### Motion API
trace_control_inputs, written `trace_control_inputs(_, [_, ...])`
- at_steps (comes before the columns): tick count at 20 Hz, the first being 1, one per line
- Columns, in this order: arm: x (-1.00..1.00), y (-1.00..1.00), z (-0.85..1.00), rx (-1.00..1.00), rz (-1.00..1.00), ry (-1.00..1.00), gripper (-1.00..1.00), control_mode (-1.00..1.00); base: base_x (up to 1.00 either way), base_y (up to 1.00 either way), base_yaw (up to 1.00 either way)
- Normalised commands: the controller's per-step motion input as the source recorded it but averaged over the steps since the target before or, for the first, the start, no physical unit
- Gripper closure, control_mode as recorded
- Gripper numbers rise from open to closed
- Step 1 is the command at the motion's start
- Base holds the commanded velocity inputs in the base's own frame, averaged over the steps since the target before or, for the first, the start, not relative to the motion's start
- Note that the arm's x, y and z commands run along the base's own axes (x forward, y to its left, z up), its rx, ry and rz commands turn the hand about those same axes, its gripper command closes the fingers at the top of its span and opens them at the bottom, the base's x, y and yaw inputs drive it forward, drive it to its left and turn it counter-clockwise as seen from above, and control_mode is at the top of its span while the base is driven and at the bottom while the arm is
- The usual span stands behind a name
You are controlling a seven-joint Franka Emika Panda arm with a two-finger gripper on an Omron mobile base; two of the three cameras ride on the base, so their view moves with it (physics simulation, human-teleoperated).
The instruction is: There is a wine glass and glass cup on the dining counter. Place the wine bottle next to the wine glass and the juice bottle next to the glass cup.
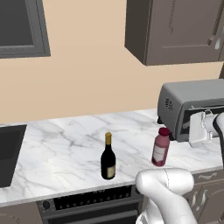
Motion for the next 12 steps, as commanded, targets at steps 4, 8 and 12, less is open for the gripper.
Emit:
trace_control_inputs(4, [0.11,0.00,-0.21,0.07,0.09,0.05,-1.00,-1.00,0.00,0.00,0.00])
trace_control_inputs(8, [0.04,0.00,-0.21,0.05,0.10,0.00,-1.00,-1.00,0.00,0.00,0.00])
trace_control_inputs(12, [0.11,0.07,-0.19,0.05,0.04,0.00,-1.00,-1.00,0.00,0.00,0.00])
